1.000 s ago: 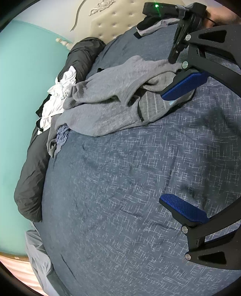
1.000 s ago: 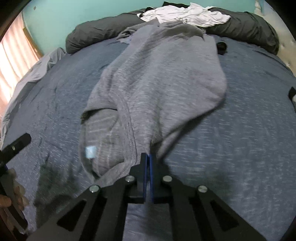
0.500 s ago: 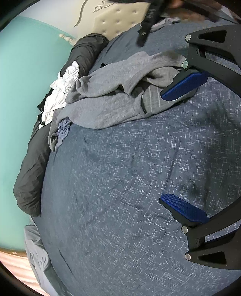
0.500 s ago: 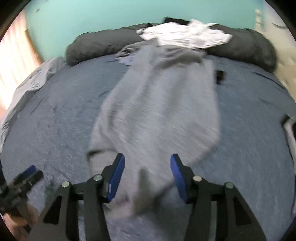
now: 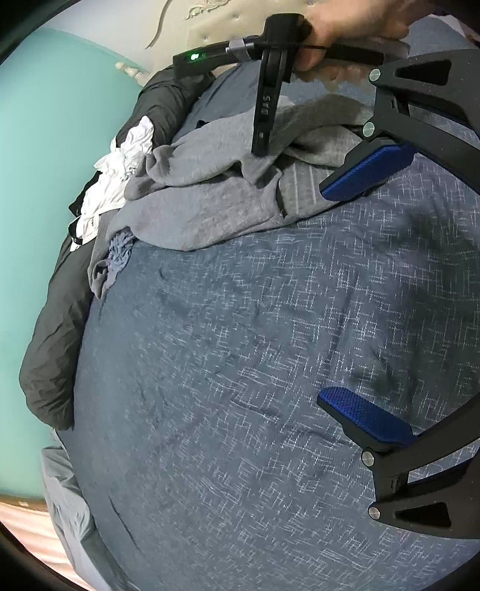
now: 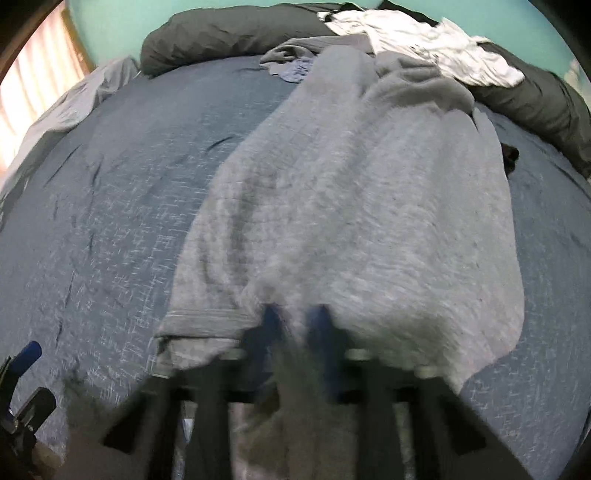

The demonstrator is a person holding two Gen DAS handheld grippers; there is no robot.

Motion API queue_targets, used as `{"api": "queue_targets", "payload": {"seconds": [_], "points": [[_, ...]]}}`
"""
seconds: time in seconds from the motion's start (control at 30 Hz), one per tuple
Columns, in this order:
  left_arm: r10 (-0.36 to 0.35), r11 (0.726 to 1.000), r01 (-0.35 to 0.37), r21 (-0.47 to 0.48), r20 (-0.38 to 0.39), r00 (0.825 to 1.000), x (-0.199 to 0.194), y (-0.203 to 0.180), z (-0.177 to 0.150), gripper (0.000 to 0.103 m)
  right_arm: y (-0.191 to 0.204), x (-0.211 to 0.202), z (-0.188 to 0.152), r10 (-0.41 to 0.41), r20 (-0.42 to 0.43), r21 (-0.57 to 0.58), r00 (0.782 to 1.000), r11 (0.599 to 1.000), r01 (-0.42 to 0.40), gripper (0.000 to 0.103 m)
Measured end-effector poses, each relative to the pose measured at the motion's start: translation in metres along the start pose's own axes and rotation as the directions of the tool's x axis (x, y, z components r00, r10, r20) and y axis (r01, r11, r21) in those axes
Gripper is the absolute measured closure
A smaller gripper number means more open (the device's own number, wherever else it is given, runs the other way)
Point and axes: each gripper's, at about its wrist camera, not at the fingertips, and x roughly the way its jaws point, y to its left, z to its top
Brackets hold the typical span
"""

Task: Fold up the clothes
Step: 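Pull the grey sweatshirt further across the bed with the right tool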

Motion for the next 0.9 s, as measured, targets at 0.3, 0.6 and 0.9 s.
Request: {"api": "queue_targets", "payload": {"seconds": [0.3, 0.6, 0.9], "points": [[-0.001, 1.0, 0.001, 0.013, -0.004, 1.0, 0.0, -0.005, -0.003, 0.0, -0.075, -0.073, -0.02, -0.025, 0.168, 0.135, 0.985, 0.991, 0.002, 0.101], [-0.007, 1.0, 0.007, 0.028, -0.005, 1.0, 0.0, -0.01, -0.005, 0.0, -0.149, -0.116, -0.061, -0.139, 0.182, 0.279, 0.973, 0.957, 0.084, 0.101], [-0.019, 0.999, 0.02, 0.045, -0.015, 1.0, 0.003, -0.019, -0.008, 0.0, -0.171, -0.102, -0.102, -0.206, 0.057, 0.347, 0.977, 0.922, 0.174, 0.099]]}}
